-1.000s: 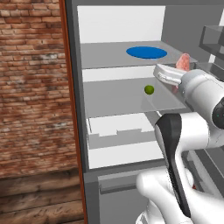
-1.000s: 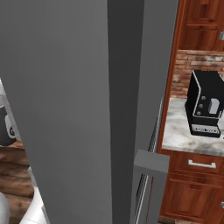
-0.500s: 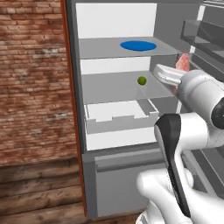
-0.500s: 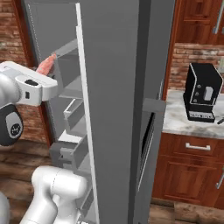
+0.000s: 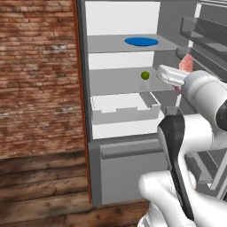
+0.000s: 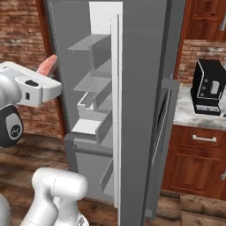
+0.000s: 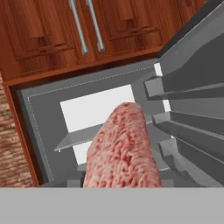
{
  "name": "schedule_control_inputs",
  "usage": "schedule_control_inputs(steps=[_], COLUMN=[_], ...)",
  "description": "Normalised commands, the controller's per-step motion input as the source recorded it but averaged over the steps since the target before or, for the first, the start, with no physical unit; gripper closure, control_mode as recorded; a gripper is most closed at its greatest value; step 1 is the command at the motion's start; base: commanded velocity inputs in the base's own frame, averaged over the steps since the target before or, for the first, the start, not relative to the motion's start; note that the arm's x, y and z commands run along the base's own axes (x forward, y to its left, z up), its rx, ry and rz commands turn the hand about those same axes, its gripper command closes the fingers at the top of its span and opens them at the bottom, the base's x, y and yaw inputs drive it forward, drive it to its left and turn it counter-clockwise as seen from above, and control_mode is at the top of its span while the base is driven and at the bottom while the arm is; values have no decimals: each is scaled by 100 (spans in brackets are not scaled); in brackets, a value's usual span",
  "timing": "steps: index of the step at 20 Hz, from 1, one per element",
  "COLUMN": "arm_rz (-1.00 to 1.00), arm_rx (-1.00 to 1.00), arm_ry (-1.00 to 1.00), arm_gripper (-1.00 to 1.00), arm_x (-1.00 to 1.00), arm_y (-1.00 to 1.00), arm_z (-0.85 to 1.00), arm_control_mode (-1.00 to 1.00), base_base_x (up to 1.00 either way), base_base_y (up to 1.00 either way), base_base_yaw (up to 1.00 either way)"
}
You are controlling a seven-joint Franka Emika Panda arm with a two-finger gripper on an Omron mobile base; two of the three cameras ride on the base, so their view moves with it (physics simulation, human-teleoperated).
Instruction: Retrieve the steak from the fridge and place it on the cutting board.
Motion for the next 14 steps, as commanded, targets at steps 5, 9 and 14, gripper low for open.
schedule_control_inputs(steps=[5,9,14], arm_rz=[0,0,0], arm_rx=[0,0,0], arm_ry=[0,0,0], arm_gripper=[100,100,100], arm_x=[0,0,0], arm_y=[0,0,0], arm_z=[0,0,0], arm_control_mode=[100,100,100], base_base_x=[-50,-65,-86], base_base_y=[46,37,7], base_base_yaw=[11,9,3])
